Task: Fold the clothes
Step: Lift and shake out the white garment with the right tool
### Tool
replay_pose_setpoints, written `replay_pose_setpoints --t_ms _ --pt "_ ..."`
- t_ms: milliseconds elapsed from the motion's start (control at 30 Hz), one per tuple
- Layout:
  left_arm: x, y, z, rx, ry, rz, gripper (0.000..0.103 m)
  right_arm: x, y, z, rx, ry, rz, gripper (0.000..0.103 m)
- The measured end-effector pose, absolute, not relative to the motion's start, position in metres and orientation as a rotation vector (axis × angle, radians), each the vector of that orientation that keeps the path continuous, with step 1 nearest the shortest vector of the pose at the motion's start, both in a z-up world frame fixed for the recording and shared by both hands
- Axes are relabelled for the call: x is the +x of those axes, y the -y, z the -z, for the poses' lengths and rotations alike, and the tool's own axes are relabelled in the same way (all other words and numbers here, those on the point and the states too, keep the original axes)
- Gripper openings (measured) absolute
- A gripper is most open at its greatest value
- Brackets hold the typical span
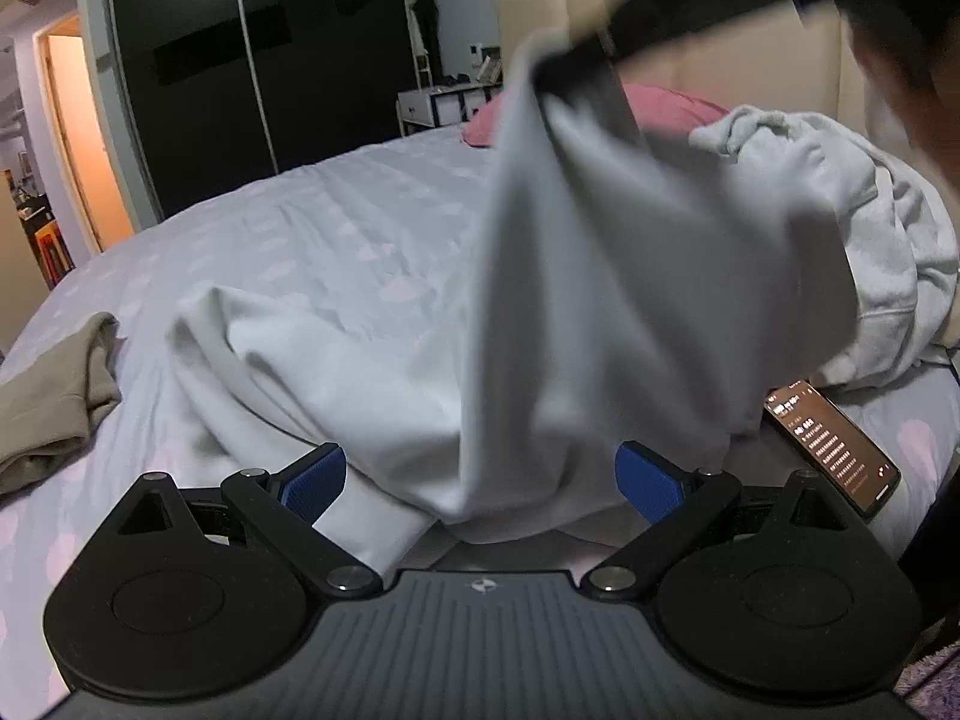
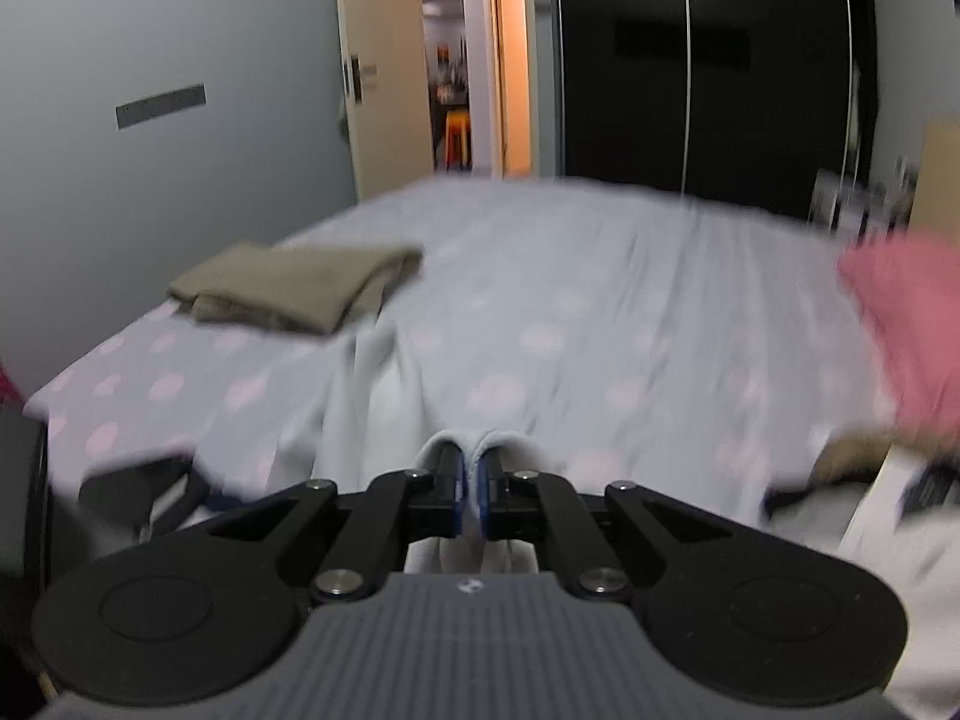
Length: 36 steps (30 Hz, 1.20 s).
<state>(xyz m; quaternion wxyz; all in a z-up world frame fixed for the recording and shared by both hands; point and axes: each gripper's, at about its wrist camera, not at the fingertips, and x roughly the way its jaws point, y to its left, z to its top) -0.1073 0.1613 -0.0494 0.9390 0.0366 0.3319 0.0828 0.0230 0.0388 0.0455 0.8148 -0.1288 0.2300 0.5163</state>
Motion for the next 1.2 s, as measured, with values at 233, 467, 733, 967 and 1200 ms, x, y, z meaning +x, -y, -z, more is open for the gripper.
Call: replay_pose_setpoints --t_ms 233,467,733,967,1200 --pt "-0.105 -0.175 0.048 0.045 -0.678 -0.234 0.098 0.039 -0.053 -0.077 -0.315 -0.389 -0.967 0.006" --pt "-0.098 -0.187 0.058 0.045 -0.71 -0.264 0.098 0.139 -0.041 -0.03 -0.231 -0.599 -0.703 0.007" --pt "-0.084 -0.183 0.072 0.038 -0.739 -0.234 0.098 0.15 0.007 0.01 -0.213 -0.695 -0.714 0.038" --pt "-0.082 -0.169 0.078 0.073 -0.749 -0.198 0.098 0.129 0.045 0.033 -0.172 -0.808 -0.797 0.052" --pt "-0.081 -0.164 0.088 0.151 -0.768 -0.217 0.098 0.09 0.049 0.093 -0.296 -0.978 -0.873 0.053"
